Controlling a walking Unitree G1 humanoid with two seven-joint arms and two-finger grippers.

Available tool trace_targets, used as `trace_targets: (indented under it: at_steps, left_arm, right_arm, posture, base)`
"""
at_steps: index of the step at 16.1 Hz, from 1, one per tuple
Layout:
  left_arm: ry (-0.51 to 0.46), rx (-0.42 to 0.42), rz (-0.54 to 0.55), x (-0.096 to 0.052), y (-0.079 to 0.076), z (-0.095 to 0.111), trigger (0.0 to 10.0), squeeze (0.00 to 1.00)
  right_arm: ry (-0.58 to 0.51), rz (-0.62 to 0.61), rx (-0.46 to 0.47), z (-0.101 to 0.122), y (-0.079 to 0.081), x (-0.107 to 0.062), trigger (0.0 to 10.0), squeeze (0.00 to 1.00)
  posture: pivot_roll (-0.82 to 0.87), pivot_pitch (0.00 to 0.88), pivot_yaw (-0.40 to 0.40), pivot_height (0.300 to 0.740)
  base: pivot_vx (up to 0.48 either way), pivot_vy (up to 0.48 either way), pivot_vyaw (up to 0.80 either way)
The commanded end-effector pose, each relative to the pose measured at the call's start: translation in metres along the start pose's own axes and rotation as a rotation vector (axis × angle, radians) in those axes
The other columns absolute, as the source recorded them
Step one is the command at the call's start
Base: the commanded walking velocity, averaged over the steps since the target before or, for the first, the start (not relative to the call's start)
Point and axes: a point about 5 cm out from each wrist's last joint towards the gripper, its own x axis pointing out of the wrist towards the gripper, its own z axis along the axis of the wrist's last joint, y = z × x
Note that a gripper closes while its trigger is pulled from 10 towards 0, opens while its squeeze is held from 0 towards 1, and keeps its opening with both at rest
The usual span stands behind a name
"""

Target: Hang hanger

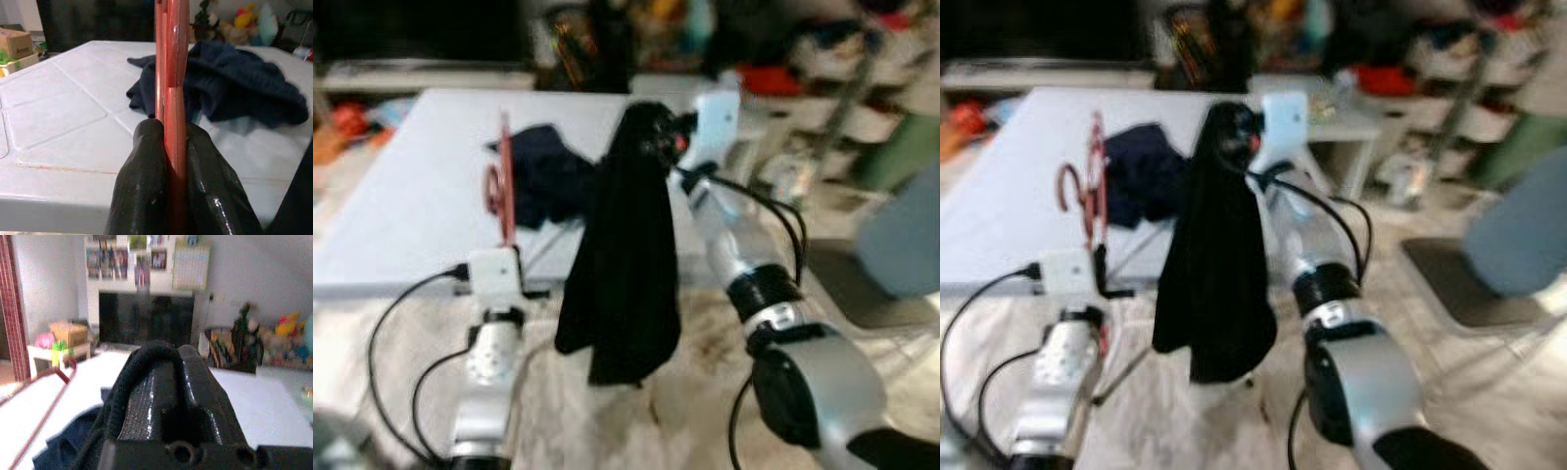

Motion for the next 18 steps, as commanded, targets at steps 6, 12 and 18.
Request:
trace_targets:
  at_steps: [6, 12, 18]
  left_arm:
    - [-0.001, 0.025, 0.002, 0.003, -0.004, 0.003, 10.0, 0.00]
    - [0.000, 0.022, 0.003, -0.002, -0.005, 0.002, 10.0, 0.00]
    - [-0.102, 0.091, 0.111, -0.006, 0.012, 0.020, 10.0, 0.00]
  right_arm:
    - [0.027, 0.061, -0.047, 0.030, 0.002, 0.024, 10.0, 0.00]
    - [-0.010, 0.021, -0.060, 0.101, 0.017, 0.058, 10.0, 0.00]
    - [-0.291, -0.246, -0.079, 0.199, -0.011, 0.055, 10.0, 0.00]
  posture:
    - [-0.02, 0.000, -0.133, 0.740]
    - [0.00, 0.000, -0.169, 0.740]
    - [0.06, 0.000, -0.213, 0.740]
  base:
    - [0.000, 0.000, 0.00]
    - [0.000, 0.000, 0.00]
    - [0.000, 0.000, 0.00]
